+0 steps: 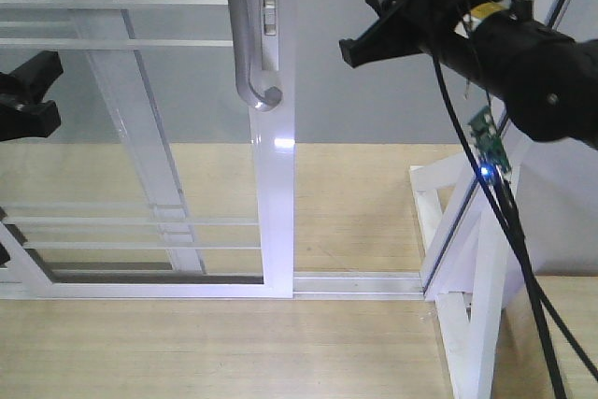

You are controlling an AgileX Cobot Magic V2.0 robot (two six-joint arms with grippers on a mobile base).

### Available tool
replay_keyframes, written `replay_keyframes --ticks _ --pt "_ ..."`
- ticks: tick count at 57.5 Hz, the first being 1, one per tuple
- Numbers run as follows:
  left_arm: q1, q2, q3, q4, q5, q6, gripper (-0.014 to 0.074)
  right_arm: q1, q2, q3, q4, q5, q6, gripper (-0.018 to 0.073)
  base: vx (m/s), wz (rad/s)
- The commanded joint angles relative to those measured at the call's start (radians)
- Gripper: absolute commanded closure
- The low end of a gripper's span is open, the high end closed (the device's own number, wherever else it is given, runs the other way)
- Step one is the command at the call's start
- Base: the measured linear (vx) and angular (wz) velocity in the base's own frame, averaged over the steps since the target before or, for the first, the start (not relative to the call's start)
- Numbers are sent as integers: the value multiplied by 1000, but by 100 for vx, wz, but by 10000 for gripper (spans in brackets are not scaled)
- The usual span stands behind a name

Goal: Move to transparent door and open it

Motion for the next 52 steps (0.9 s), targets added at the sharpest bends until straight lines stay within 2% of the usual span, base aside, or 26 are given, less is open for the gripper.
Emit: replay_keyframes --ticks 1,7,21,36,52 --pt "-4 32 -36 3 -136 23 52 -1 -121 92 -6 -123 -9 563 0 0" --pt "-4 113 -36 2 -249 78 52 -1 -214 228 -6 -196 -12 569 0 0" --pt "-4 364 -44 0 -544 76 52 -1 -398 421 -6 -238 -12 567 0 0" --pt "-4 564 -210 1 -559 75 52 -1 -434 444 -6 -223 -12 567 0 0" --pt "1 701 -389 -7 -542 77 52 -1 -434 444 -6 -223 -28 567 0 0"
